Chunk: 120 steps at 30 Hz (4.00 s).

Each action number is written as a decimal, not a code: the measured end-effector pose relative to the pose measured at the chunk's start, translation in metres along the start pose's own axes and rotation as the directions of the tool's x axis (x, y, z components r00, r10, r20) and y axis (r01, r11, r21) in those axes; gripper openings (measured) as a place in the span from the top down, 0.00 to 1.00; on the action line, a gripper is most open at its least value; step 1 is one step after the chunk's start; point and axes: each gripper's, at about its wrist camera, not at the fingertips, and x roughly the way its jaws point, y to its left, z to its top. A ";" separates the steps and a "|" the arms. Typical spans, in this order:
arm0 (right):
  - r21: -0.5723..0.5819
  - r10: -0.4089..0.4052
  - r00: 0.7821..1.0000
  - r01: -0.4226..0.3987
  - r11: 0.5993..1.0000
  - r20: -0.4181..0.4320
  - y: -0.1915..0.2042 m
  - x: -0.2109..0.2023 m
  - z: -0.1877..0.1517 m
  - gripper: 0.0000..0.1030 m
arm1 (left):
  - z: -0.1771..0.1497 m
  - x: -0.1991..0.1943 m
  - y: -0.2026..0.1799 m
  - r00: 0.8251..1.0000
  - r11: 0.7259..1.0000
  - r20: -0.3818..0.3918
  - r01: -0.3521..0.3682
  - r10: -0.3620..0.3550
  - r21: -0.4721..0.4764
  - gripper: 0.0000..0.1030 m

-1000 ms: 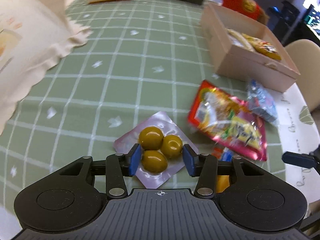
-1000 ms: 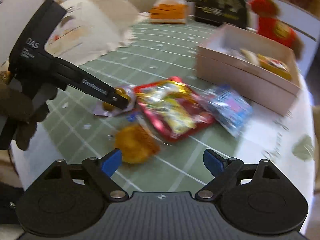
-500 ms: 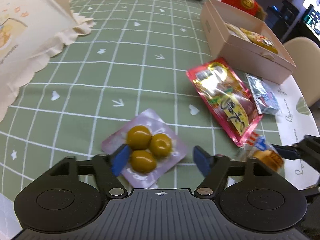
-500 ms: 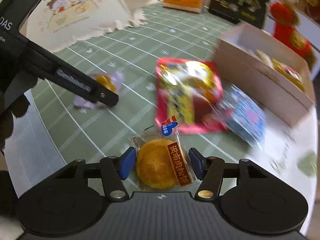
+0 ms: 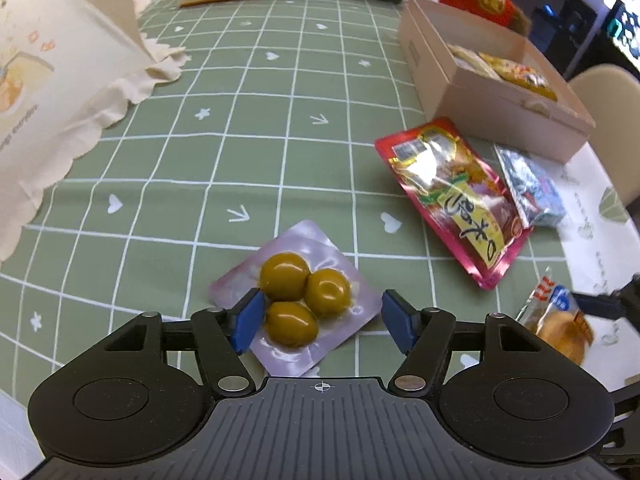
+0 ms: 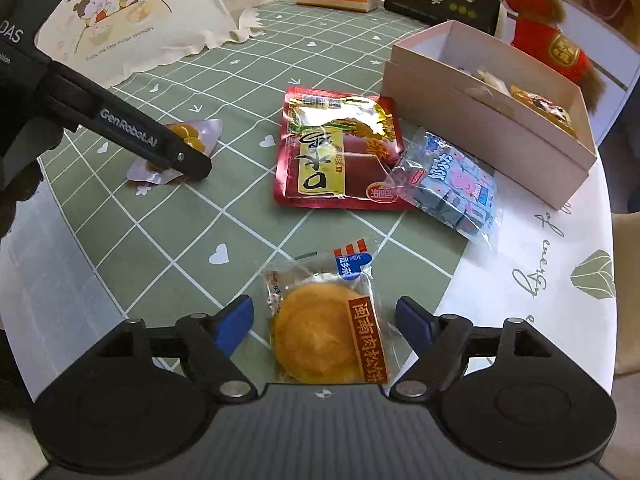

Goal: Organize snacks

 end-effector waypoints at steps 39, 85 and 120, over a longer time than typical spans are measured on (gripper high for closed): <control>0.031 -0.012 0.999 0.010 0.999 0.035 -0.012 0.005 -0.006 0.04 | -0.009 -0.026 -0.034 0.995 0.945 0.045 0.068 -0.086 0.319 0.71; 0.017 0.006 0.999 -0.007 1.000 0.047 -0.008 0.002 -0.010 0.06 | -0.004 0.014 -0.029 0.999 0.976 0.033 -0.023 0.016 0.219 0.29; 0.239 -0.065 0.958 -0.004 0.971 0.280 -0.104 -0.084 0.062 0.47 | 0.111 -0.069 -0.059 0.932 0.972 0.299 0.159 -0.205 0.171 0.86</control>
